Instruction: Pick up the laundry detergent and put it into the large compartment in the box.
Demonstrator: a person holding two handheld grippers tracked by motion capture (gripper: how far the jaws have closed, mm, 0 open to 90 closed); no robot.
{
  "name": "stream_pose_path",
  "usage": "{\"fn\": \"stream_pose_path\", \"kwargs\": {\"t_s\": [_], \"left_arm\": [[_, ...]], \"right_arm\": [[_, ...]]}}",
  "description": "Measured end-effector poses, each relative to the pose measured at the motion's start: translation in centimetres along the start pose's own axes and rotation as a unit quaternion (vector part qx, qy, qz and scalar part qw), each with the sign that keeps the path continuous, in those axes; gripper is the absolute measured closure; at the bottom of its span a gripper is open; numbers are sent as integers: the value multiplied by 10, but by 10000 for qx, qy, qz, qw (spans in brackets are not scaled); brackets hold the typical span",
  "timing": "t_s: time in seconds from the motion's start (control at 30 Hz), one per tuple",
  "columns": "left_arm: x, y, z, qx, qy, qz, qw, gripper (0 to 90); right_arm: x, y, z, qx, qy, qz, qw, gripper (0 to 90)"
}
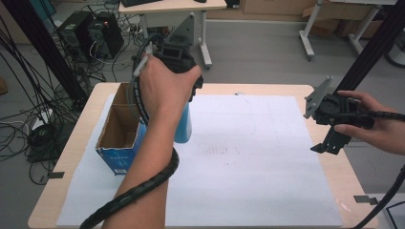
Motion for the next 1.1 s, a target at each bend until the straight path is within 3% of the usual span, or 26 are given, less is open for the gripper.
{"fn": "stream_pose_path", "kwargs": {"t_s": [0.3, 0.57, 0.73, 0.83, 1.1], "left_arm": [[-16, 8, 41, 62, 220, 85, 9997, 372], [-49, 10, 69, 297, 160, 351, 9988, 372], [-60, 11, 75, 321, 274, 444, 9981, 372], [-76, 9, 75, 336, 277, 631, 9971, 372], [-99, 3, 75, 379, 406, 858, 9948, 372]], "right_arm": [[3, 9, 2, -64, 31, 24, 10000, 35], [7, 15, 0, -101, 57, 58, 9999, 35], [8, 18, 0, -95, 52, 67, 9999, 35], [9, 20, 0, -132, 66, 84, 9999, 35], [10, 21, -2, -161, 70, 50, 9998, 35]]}}
Point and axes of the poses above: each handheld gripper's, and its own axes: z roughly backward along the jaws, y roughly out of its top, x roughly to its right, the point moved 8 cm from there along -z, roughly forward along the jaws, and after that the axes turned 2 degrees about z, right-handed, at the moved point
